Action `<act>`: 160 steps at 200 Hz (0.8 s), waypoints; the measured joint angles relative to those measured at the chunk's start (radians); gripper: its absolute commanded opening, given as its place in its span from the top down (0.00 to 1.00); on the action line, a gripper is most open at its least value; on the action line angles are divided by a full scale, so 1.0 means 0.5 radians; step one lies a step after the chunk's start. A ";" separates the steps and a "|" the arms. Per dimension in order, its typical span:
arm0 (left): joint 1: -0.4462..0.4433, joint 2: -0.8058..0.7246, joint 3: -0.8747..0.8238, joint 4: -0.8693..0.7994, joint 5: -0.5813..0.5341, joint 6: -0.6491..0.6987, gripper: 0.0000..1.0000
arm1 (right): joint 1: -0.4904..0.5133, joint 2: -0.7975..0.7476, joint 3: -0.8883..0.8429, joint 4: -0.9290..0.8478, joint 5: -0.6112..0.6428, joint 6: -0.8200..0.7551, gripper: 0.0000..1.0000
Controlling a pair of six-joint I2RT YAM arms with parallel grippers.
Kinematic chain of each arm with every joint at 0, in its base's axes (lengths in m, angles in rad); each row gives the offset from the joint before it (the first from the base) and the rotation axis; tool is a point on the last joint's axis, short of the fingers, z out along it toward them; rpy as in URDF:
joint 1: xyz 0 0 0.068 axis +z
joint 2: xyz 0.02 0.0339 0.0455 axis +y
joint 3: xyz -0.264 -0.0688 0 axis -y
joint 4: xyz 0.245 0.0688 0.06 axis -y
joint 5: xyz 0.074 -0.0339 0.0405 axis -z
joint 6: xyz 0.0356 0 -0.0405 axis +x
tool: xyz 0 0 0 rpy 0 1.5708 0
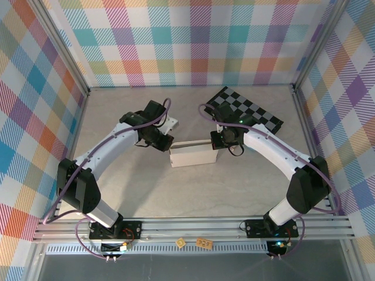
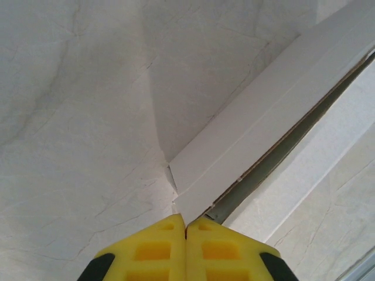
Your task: Fold the paper box
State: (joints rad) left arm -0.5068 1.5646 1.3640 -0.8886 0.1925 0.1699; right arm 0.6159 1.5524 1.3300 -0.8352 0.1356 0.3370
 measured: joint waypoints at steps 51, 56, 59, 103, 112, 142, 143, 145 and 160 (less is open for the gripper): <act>-0.001 0.004 0.014 -0.063 0.089 -0.262 1.00 | 0.024 0.000 0.000 -0.006 0.074 0.106 1.00; -0.002 0.004 0.015 -0.071 0.098 -0.285 1.00 | 0.029 0.000 0.000 -0.007 0.080 0.118 1.00; -0.002 0.004 0.015 -0.076 0.102 -0.311 1.00 | 0.033 0.000 0.000 -0.007 0.088 0.130 1.00; -0.017 0.004 0.015 -0.137 0.159 -0.590 1.00 | 0.108 0.000 -0.002 -0.012 0.199 0.265 1.00; -0.031 0.004 0.015 -0.151 0.159 -0.641 1.00 | 0.120 0.000 -0.004 -0.016 0.221 0.293 1.00; -0.105 -0.005 0.012 -0.161 0.139 -0.757 1.00 | 0.133 -0.006 -0.020 -0.024 0.288 0.346 1.00; -0.106 -0.005 0.012 -0.161 0.139 -0.759 1.00 | 0.133 -0.007 -0.021 -0.024 0.289 0.348 1.00; -0.113 -0.006 0.011 -0.162 0.137 -0.764 1.00 | 0.133 -0.009 -0.022 -0.024 0.293 0.352 1.00; -0.143 -0.019 -0.002 -0.159 0.124 -0.784 1.00 | 0.133 -0.018 -0.027 -0.034 0.307 0.364 1.00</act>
State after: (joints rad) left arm -0.5785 1.5551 1.3628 -0.9684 0.2543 -0.2218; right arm 0.6823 1.5436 1.3163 -0.8520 0.2893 0.5190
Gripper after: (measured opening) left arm 0.047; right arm 0.055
